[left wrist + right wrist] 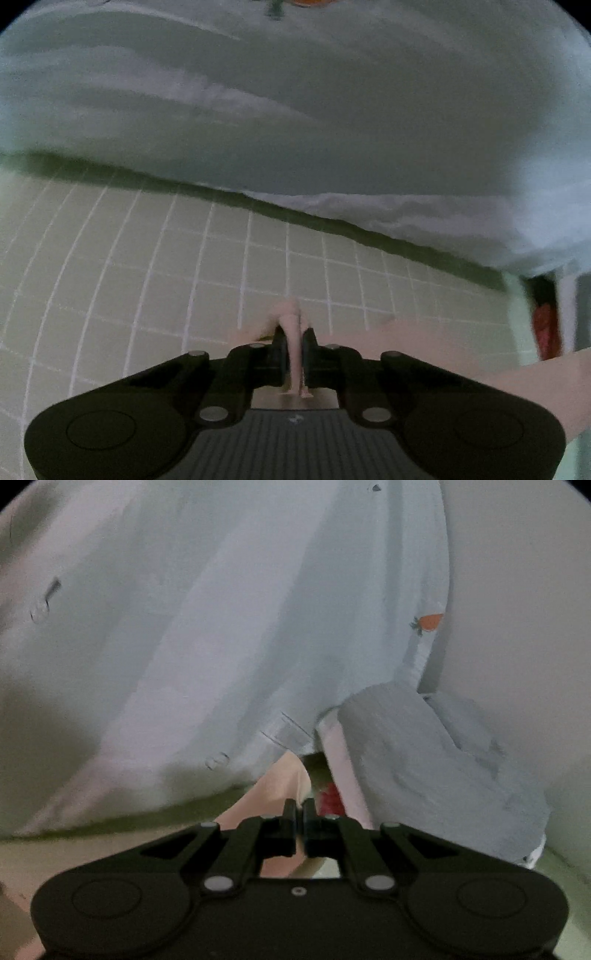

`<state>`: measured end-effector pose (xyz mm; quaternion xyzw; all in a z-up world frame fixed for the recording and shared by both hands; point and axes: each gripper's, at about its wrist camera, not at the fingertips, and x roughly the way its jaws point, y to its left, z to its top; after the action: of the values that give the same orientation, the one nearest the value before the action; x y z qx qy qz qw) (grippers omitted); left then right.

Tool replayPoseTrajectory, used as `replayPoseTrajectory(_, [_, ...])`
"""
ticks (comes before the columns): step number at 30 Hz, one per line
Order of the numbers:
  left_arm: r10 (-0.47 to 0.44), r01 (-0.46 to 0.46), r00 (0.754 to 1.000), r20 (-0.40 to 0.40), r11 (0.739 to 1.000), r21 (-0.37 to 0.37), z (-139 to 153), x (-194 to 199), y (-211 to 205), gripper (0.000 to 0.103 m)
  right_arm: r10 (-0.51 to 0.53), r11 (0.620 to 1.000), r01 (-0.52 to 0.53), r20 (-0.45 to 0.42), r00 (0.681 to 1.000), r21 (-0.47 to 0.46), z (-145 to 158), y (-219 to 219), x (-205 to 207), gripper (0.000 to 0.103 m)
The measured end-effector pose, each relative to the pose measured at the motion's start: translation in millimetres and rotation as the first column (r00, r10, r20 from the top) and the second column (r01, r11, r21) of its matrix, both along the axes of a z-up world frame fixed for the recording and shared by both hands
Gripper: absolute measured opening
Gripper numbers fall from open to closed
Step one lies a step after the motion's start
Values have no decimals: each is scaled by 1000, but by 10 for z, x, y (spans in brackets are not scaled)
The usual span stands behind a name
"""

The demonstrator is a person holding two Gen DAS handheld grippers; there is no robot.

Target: Fold clothes

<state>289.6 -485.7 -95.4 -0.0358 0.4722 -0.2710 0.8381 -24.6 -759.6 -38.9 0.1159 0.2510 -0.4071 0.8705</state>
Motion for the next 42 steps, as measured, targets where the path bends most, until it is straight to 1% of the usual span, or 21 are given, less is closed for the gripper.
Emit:
replayPoseTrajectory(3, [49,-49,999,4,999,14,-57,75,7,9,-12,999,14,-63,998,29,-185,-60,24,4])
replayPoseTrajectory(5, [57,-56,998,-12,998,18,-111,113,18,10,-20,999,25,-106,994,48,-309,-100,40,4])
replayPoseTrajectory(7, [49,-49,999,-24,999,14,-129,141,27,15,-26,997,36,-148,989,66,-432,-140,55,5])
replayPoseTrajectory(8, [46,-45,999,-17,999,29,-93,120,34,27,-29,996,42,-169,985,75,-494,-160,63,10])
replayPoseTrajectory(9, [43,-43,999,-10,998,43,-57,98,42,47,-32,995,48,-190,981,84,-556,-179,71,24])
replayPoseTrajectory(10, [51,-51,999,9,997,52,3,48,75,58,-21,995,40,-195,981,95,-577,-116,57,31])
replayPoseTrajectory(11, [58,-60,998,29,996,60,63,-2,108,76,-1,994,22,-188,982,107,-569,9,26,49])
replayPoseTrajectory(12, [66,-69,997,48,995,68,123,-53,143,81,19,993,3,-180,983,119,-561,133,-5,63])
replayPoseTrajectory(13, [72,-75,996,59,996,57,188,-125,223,82,39,991,-16,-172,984,131,-553,258,-36,67])
replayPoseTrajectory(15, [89,-92,994,68,995,43,299,-273,398,88,78,987,-54,-156,985,154,-537,507,-98,78])
replayPoseTrajectory(18, [111,-116,991,73,992,58,419,-638,733,91,136,976,-110,-130,982,188,-513,881,-190,88])
replayPoseTrajectory(22, [104,-114,991,79,985,129,412,-1215,1174,100,212,955,-186,-93,973,230,-480,1379,-313,96])
replayPoseTrajectory(23, [99,-109,993,72,983,147,392,-1326,1242,100,232,947,-203,-92,968,247,-498,1528,-339,102])
replayPoseTrajectory(27, [67,-75,997,50,979,191,331,-1766,1562,100,314,908,-264,-112,943,325,-641,2188,-432,103])
replayPoseTrajectory(30, [38,-47,998,45,976,213,297,-2036,1806,100,362,893,-300,-140,922,336,-742,2598,-518,103])
replayPoseTrajectory(32, [11,-19,999,38,974,227,266,-2126,1902,100,379,883,-311,-141,915,352,-788,2801,-602,103])
replayPoseTrajectory(34, [-21,12,999,36,971,238,262,-2243,2004,100,392,874,-320,-143,909,366,-824,2979,-670,99])
replayPoseTrajectory(36, [-46,35,998,35,969,245,251,-2363,2109,100,398,870,-321,-146,906,375,-837,3099,-696,89])
replayPoseTrajectory(37, [-56,45,998,35,968,249,242,-2419,2164,100,400,868,-322,-148,904,379,-844,3159,-709,86])
replayPoseTrajectory(39, [-76,66,997,28,965,254,220,-2497,2252,100,405,863,-323,-151,901,388,-857,3279,-736,71])
replayPoseTrajectory(42, [-107,97,994,23,960,261,227,-2581,2374,100,413,857,-325,-156,897,401,-877,3458,-775,52])
